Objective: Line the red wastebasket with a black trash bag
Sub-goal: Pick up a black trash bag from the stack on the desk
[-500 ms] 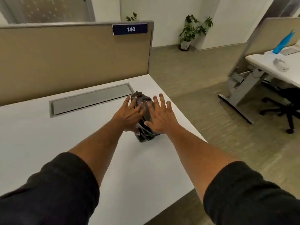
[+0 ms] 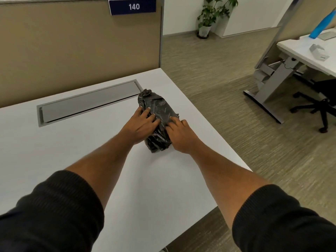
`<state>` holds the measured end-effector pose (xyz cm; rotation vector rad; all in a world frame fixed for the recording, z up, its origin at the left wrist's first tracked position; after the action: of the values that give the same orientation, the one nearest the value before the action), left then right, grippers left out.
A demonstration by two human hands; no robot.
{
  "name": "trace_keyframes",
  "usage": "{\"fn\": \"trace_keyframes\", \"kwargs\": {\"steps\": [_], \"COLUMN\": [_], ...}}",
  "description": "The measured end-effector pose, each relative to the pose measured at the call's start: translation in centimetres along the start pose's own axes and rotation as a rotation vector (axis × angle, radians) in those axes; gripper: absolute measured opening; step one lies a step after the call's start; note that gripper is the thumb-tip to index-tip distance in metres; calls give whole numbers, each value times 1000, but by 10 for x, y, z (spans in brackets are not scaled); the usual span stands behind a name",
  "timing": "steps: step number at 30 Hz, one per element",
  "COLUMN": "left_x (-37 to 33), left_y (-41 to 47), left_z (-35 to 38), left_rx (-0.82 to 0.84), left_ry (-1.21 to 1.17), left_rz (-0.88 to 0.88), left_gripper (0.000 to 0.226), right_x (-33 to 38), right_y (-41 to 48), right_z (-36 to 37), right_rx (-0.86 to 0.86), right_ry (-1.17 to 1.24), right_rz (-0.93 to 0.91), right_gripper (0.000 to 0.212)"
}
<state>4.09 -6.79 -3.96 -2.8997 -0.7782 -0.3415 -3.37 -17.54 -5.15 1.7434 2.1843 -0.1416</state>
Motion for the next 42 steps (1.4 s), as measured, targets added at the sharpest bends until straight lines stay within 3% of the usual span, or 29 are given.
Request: {"fn": "trace_keyframes", "kwargs": {"steps": [2,6,9,17,22,24,26,28,31,36,39,42], "left_x": [-1,-5,-6,-51,-108,-135,-167,-201,-248,-322,-360,-392], "left_y": [1,4,7,-6,-40,-60,-81,-100,-116,-137,-145,-145], "left_z": [-6,-29,-57,-149,-193,-206,-219,-229,-224,-195,-180,-153], "left_rx": [19,1,-104,-378,-451,-466,-523,-547,-445,-46,114,207], "left_ry": [-21,-53,-114,-264,-397,-415,-472,-499,-512,-686,-740,-938], "left_rz": [-11,-30,-64,-63,-19,22,92,164,224,234,267,227], "left_gripper": [49,31,26,16,21,22,4,7,4,54,65,69], "right_x": [-4,-17,-31,-63,-69,-62,-47,-30,-14,-5,0,-1], "right_y": [2,3,0,-78,-167,-207,-247,-286,-345,-457,-515,-560], "right_z": [-5,-27,-48,-124,-142,-145,-146,-143,-127,-80,-72,-67], "right_rx": [-62,-175,-268,-459,-436,-371,-257,-129,-137,-68,4,49], "right_ry": [-42,8,91,440,763,968,1210,1398,1511,1293,1117,975], "right_rz": [53,197,298,674,1146,1336,1438,1497,1561,1589,1553,1511], "right_gripper": [12,17,15,51,70,57,37,26,18,18,8,29]}}
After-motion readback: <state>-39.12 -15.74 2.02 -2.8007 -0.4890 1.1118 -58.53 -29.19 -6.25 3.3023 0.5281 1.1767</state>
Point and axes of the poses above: each hand's wrist, its own y-axis towards the middle knuckle, its own z-axis out of the palm, x = y × z, the point moved 6 cm from there along y, towards the middle knuckle, and after that the axes turned 8 degrees about -y, right-handed, at the moved point
